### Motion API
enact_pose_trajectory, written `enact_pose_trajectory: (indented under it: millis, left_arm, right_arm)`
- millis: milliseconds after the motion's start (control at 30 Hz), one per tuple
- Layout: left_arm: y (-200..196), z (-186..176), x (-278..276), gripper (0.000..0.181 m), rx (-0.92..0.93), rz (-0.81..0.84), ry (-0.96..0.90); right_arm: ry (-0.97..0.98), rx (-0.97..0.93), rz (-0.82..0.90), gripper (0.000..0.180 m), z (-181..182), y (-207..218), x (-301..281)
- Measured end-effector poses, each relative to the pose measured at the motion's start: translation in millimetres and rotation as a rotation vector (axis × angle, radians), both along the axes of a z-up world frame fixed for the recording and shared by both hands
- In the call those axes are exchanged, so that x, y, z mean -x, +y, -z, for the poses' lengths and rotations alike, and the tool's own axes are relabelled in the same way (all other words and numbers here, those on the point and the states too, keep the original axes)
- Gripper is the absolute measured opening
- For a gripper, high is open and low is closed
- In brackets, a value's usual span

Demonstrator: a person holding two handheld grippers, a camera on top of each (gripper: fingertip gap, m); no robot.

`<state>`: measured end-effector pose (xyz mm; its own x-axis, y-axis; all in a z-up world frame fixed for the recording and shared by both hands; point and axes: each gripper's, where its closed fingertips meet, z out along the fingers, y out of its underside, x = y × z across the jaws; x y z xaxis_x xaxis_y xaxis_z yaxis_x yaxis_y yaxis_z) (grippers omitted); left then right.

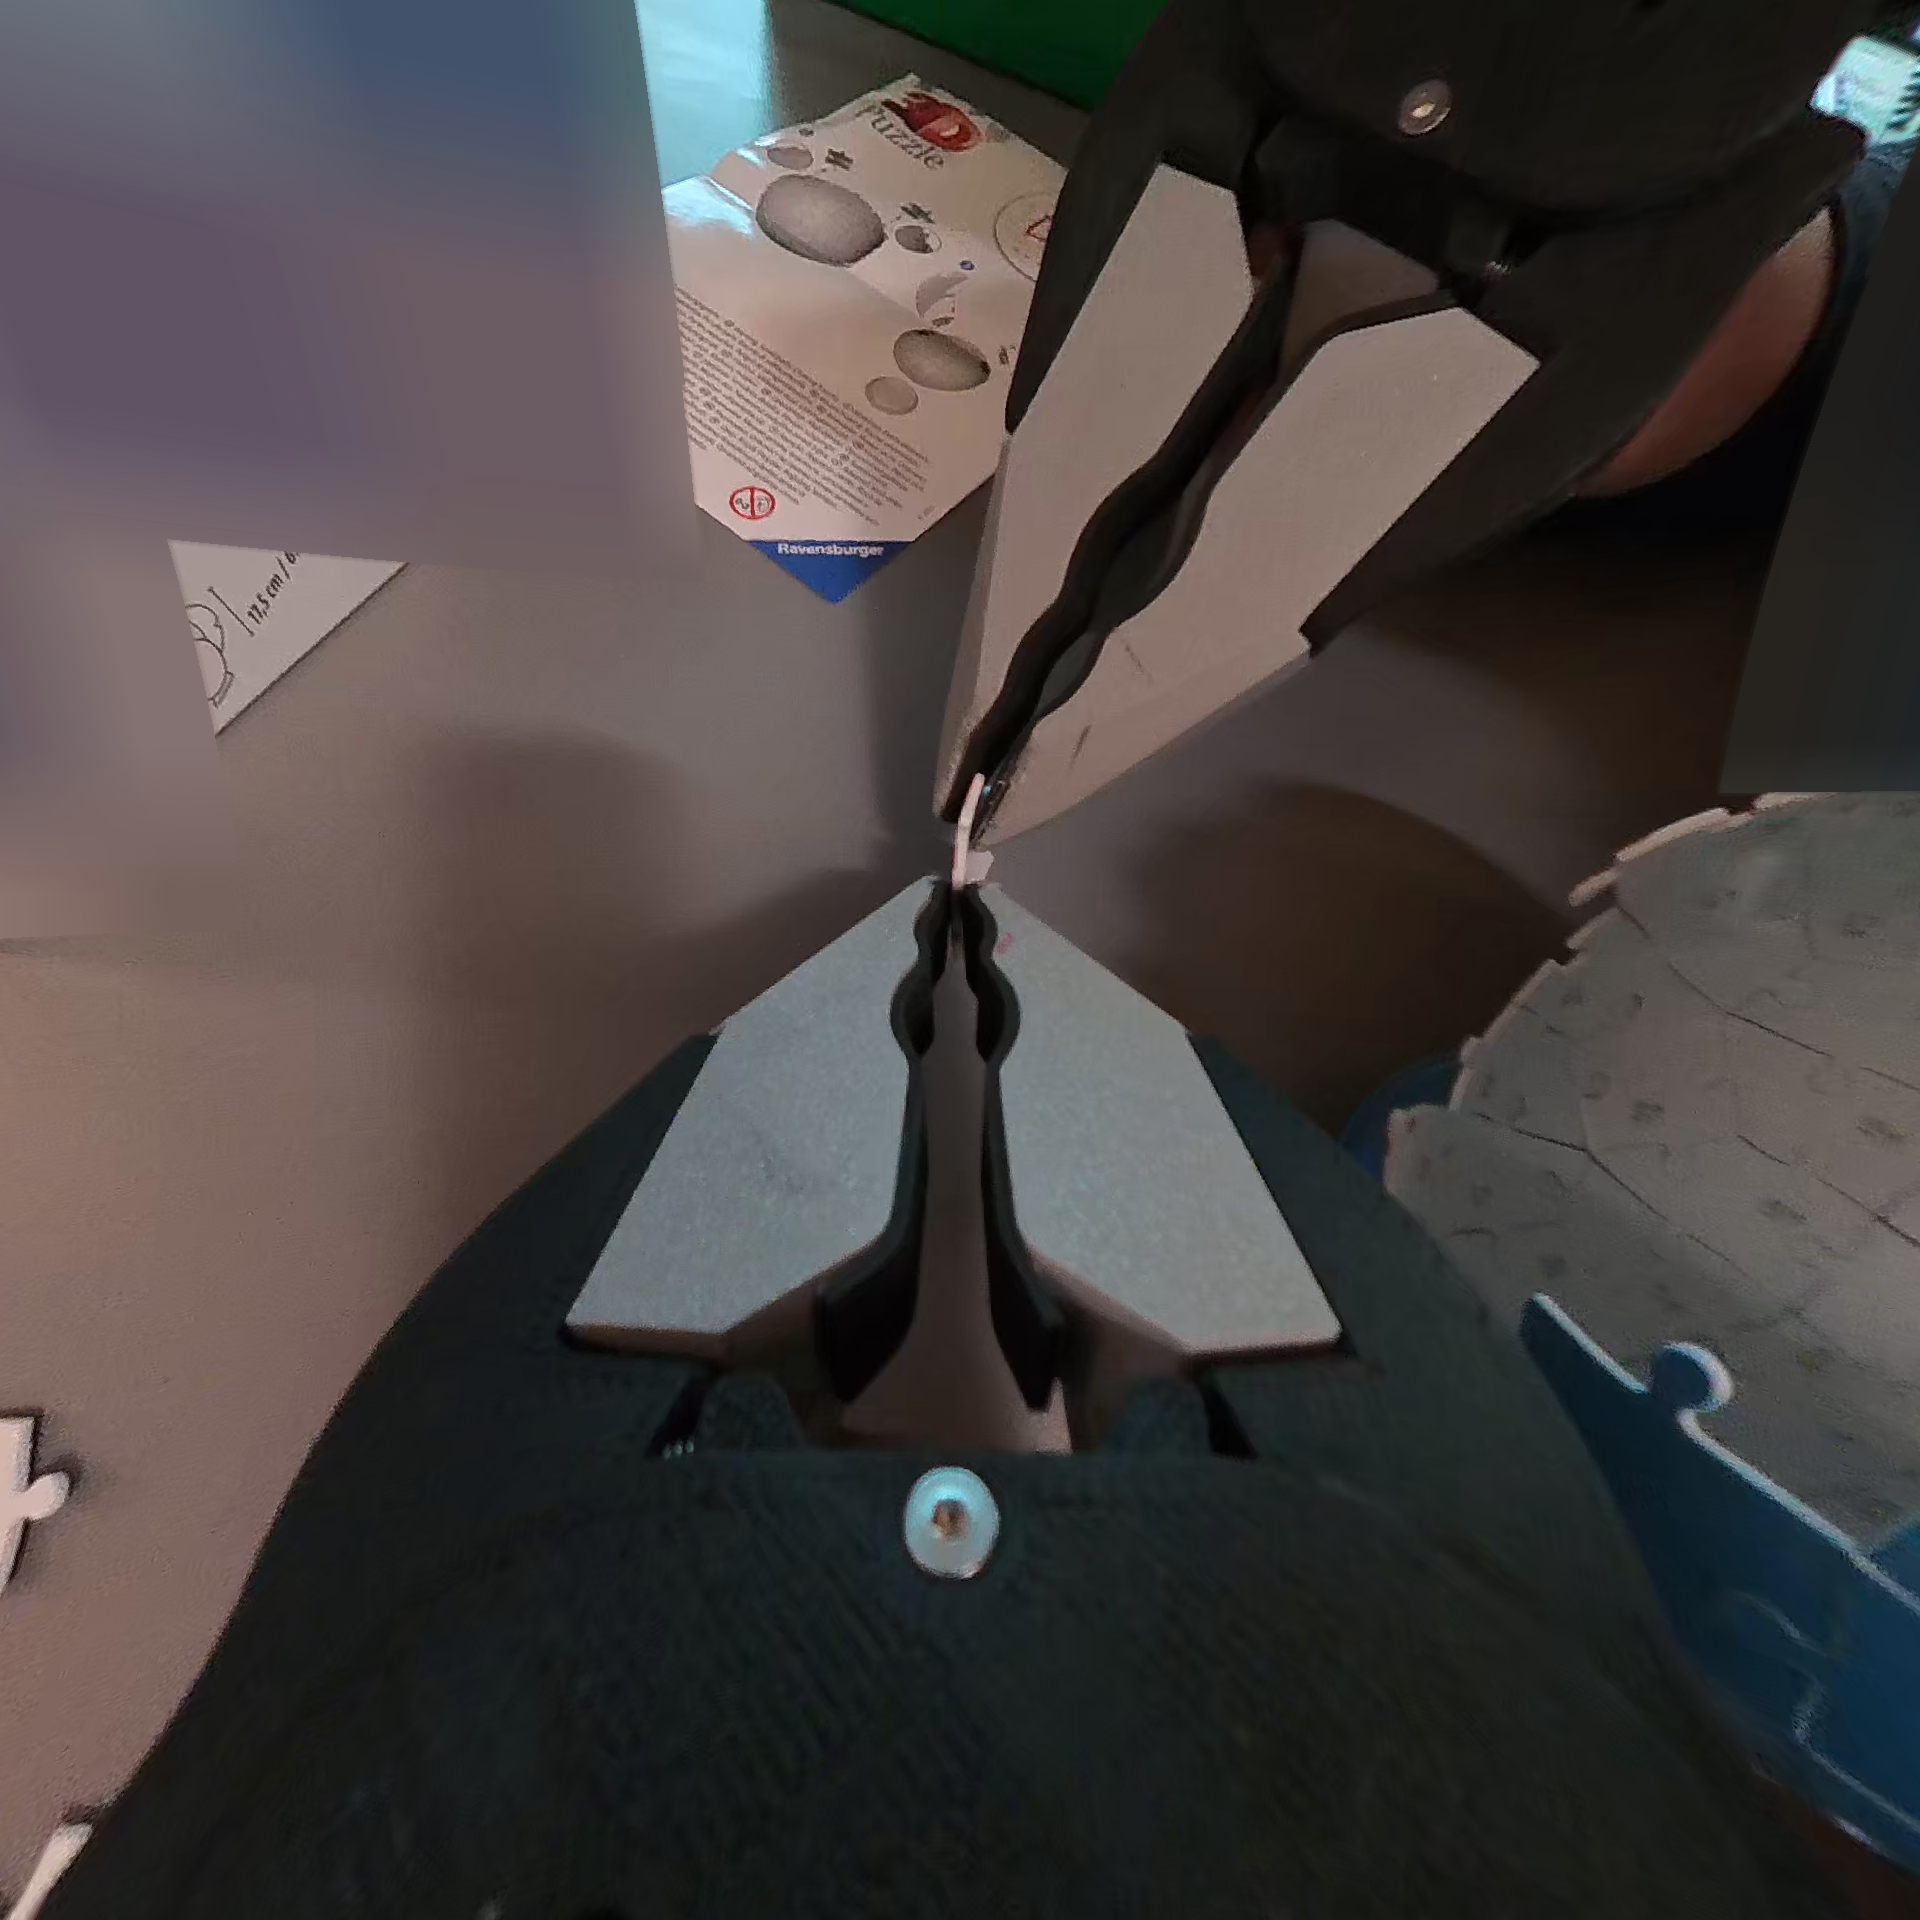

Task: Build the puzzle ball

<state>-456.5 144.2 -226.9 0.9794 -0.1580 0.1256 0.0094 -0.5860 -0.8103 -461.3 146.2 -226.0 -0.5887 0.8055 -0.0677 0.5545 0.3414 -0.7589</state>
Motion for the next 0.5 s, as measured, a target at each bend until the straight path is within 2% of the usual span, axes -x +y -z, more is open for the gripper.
enact_pose_trajectory:
  millis: [500]
  left_arm:
    - [-0.5,-0.1,0.3,0.000,0.004,-0.002,0.029]
  right_arm:
    - [0.022,-0.026,0.003,0.002,-0.4,-0.5,0.7]
